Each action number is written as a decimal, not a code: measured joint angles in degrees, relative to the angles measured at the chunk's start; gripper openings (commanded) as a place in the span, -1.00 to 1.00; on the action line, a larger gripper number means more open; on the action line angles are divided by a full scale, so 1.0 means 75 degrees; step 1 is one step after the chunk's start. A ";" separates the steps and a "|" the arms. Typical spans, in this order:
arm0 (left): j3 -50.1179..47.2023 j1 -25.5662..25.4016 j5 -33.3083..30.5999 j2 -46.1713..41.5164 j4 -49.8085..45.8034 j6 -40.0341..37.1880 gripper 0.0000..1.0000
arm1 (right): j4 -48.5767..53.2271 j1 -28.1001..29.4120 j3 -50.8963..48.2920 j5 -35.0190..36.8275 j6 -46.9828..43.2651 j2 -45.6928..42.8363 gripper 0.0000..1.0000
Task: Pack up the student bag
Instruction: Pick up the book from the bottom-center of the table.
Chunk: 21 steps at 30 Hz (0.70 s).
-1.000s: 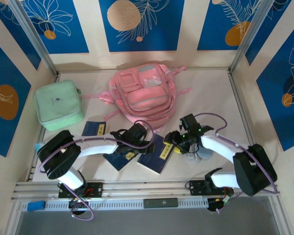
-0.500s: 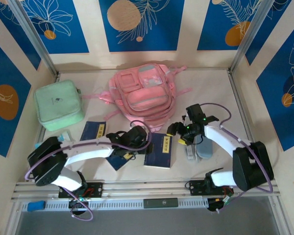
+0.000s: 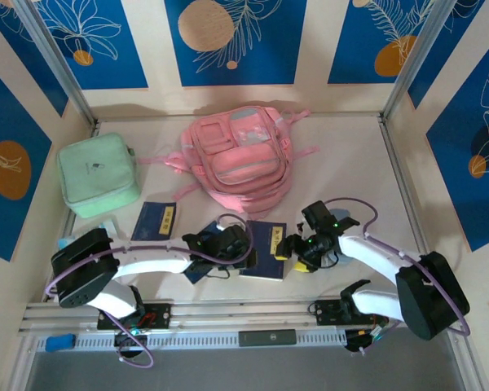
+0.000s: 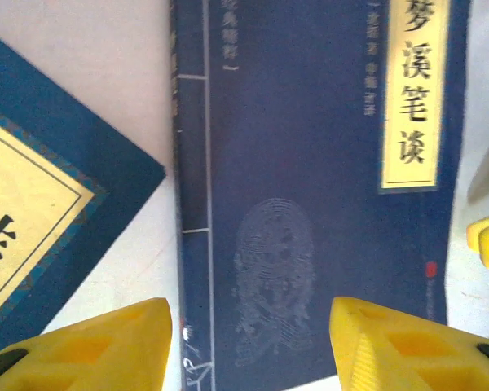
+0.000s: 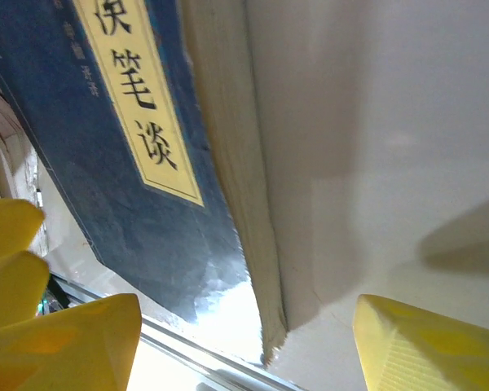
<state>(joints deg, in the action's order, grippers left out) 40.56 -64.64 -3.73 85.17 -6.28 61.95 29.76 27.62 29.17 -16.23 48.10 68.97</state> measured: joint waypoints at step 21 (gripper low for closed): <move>0.0050 0.0000 -0.0125 0.0574 0.0245 0.0067 -0.07 | -0.0880 0.0679 0.0096 -0.0061 0.0420 0.0536 0.36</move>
<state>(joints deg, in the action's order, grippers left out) 40.93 -64.64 -4.67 89.47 -4.45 62.46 23.16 32.71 29.89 -16.69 51.24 72.99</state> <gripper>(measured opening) 0.469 0.677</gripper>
